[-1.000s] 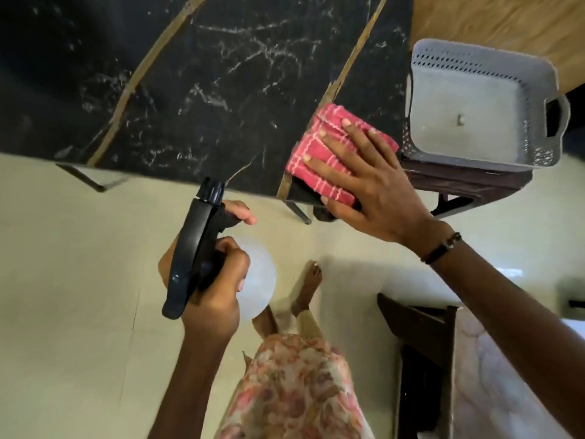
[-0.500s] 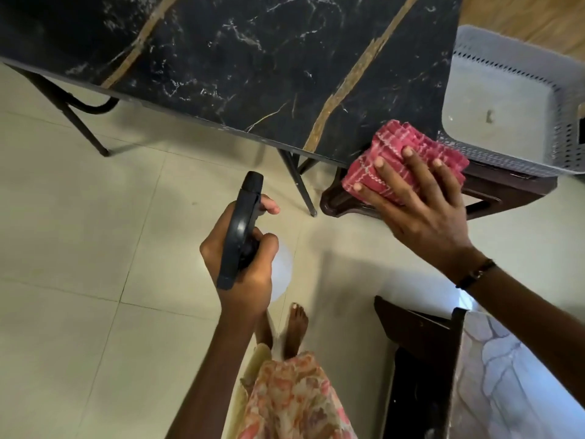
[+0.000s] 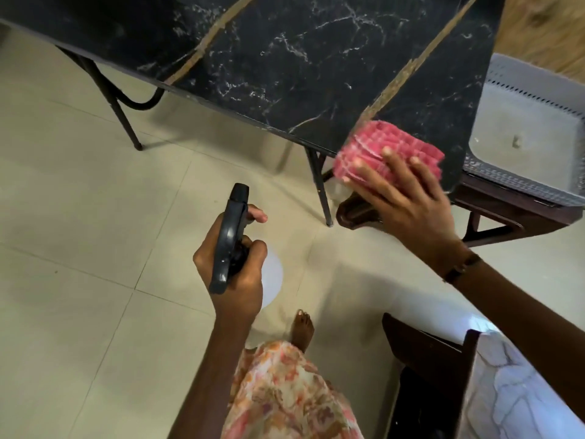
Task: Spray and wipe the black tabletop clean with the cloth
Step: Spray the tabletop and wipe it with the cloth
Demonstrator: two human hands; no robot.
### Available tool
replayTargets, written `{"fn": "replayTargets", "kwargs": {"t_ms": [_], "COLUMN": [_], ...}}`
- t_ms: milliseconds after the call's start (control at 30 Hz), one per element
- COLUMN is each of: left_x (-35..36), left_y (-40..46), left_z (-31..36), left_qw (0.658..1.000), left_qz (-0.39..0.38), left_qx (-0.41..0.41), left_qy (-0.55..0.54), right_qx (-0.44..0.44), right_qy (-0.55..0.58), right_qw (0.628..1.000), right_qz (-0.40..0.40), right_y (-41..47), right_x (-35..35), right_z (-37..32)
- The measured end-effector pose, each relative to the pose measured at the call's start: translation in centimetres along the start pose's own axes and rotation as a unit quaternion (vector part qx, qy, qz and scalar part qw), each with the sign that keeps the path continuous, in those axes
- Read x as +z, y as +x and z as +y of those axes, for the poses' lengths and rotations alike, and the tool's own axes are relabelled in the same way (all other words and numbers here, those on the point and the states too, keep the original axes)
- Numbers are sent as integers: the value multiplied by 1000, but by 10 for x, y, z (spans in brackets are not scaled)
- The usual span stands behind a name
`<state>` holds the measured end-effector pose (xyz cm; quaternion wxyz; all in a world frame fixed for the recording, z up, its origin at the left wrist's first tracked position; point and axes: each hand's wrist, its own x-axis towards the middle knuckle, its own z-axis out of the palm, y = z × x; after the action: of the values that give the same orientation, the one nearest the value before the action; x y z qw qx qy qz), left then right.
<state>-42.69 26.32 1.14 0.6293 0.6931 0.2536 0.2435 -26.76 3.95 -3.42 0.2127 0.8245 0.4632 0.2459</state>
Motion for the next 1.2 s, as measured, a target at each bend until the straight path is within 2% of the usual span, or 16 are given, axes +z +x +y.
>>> {"fn": "replayTargets", "kwargs": {"t_ms": [133, 300, 400, 500, 567, 800, 1000, 1200], "left_x": [-17, -44, -70, -96, -114, -164, -197, -235], "left_y": [18, 58, 90, 121, 142, 208, 254, 284], "left_z": [-7, -10, -11, -11, -11, -12, -13, -18], "left_qw": [1000, 1000, 1000, 1000, 1000, 999, 998, 995], "left_qz": [3, 4, 14, 19, 17, 37, 63, 96], "left_qx": [-22, -14, -3, 9, 14, 5, 5, 6], "left_qy": [10, 0, 0, 12, 12, 16, 10, 29], "right_qx": [-5, -12, -21, -37, -25, 31, 31, 5], "right_qy": [20, -23, 27, 68, 76, 116, 139, 127], "right_qw": [1000, 1000, 999, 997, 997, 992, 989, 992], "right_qz": [-16, 17, 42, 25, 9, -47, -38, 24], "right_y": [25, 130, 210, 273, 283, 235, 337, 464], "right_x": [-6, -14, -20, -29, -31, -43, -51, -52], "right_z": [-9, -64, -103, -134, -140, -112, -160, -227]}}
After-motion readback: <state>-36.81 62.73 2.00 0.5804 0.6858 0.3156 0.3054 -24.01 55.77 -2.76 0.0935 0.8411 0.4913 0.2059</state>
